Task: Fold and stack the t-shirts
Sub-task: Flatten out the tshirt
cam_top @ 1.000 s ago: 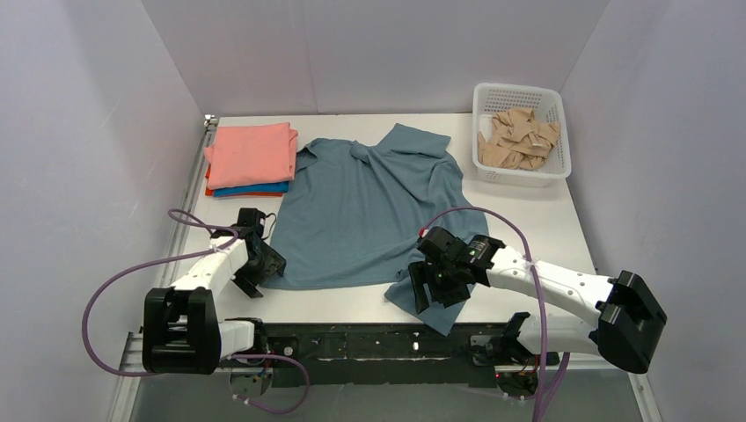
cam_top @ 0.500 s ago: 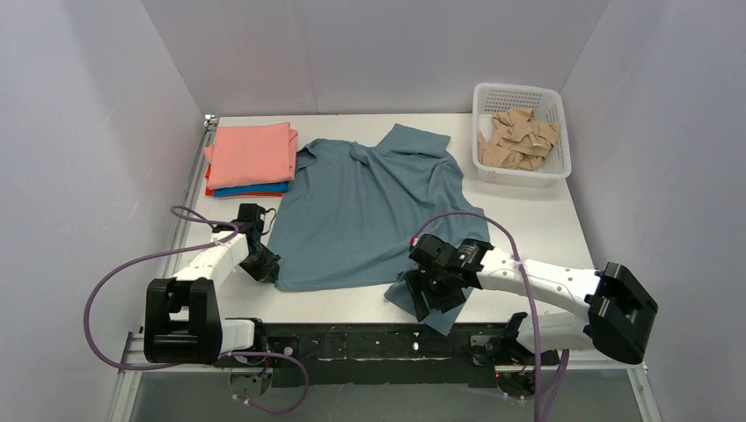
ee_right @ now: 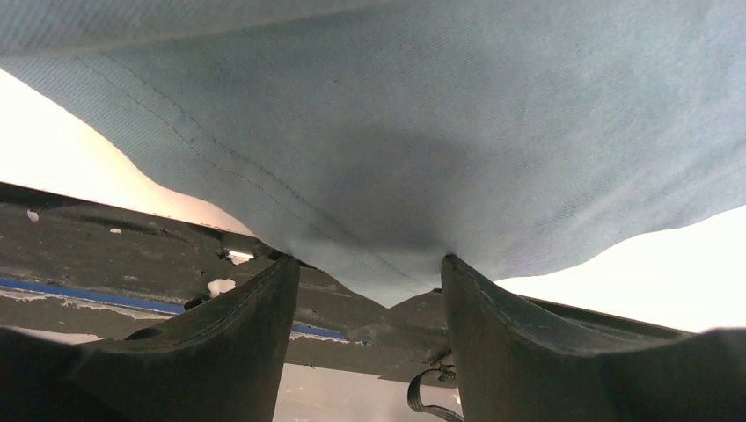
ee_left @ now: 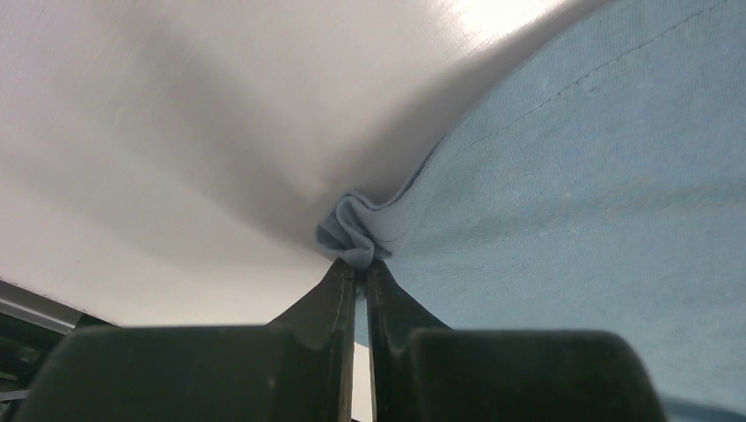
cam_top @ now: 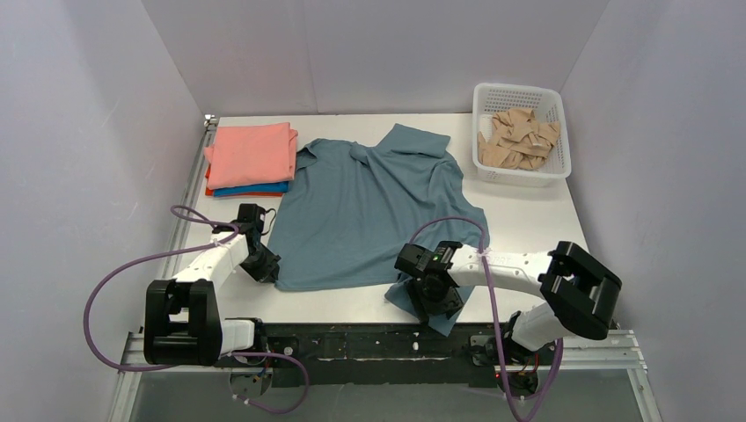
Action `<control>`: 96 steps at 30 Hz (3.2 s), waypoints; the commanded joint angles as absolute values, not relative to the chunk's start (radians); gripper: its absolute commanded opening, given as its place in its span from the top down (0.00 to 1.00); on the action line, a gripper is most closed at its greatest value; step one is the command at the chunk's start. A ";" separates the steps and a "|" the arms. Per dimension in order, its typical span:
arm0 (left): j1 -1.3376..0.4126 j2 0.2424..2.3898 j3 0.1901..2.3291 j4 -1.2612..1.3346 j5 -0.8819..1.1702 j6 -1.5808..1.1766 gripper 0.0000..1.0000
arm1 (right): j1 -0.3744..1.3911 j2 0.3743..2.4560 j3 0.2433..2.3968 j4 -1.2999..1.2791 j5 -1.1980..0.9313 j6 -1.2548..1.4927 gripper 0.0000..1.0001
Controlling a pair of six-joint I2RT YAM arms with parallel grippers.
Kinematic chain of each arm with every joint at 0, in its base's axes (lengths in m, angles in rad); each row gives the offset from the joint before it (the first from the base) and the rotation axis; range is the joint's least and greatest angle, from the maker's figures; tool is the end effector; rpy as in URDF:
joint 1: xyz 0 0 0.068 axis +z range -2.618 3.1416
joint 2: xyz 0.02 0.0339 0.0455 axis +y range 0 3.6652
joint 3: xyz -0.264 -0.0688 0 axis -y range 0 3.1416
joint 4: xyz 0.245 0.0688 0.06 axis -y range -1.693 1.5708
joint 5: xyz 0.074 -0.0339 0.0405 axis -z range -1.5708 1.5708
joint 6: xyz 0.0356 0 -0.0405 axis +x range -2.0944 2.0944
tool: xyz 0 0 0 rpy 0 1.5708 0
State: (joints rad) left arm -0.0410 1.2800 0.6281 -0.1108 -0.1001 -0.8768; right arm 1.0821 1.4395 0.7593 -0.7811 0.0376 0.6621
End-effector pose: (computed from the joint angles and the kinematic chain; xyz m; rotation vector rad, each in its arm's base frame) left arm 0.2545 -0.0069 0.1899 -1.0012 2.1304 -0.3400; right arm 0.1071 0.1986 0.1589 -0.6309 2.9749 0.0908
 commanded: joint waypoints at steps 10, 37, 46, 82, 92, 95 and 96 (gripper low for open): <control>-0.040 1.264 0.573 -0.197 -0.118 -0.871 1.00 | 1.076 1.497 0.777 -0.785 0.254 0.823 0.89; -0.080 0.939 1.653 -0.297 0.068 -0.654 1.00 | 0.696 0.967 1.839 -0.727 0.380 0.037 0.99; -0.080 0.978 2.077 -0.370 0.072 -0.578 1.00 | 0.696 0.991 2.238 -0.785 0.058 -0.038 0.99; -0.078 1.583 1.484 -0.191 -0.149 -0.540 1.00 | 0.381 1.506 1.457 -0.175 0.381 -0.165 0.99; -0.076 2.016 1.685 -0.279 -0.153 -0.565 1.00 | 0.364 1.862 1.567 -0.188 0.338 -0.112 0.99; -0.070 2.064 1.720 -0.303 -0.164 -0.570 1.00 | 0.364 1.920 1.620 -0.233 0.340 -0.108 0.99; -0.068 2.067 1.725 -0.311 -0.159 -0.570 1.00 | 0.364 1.926 1.630 -0.247 0.342 -0.105 0.99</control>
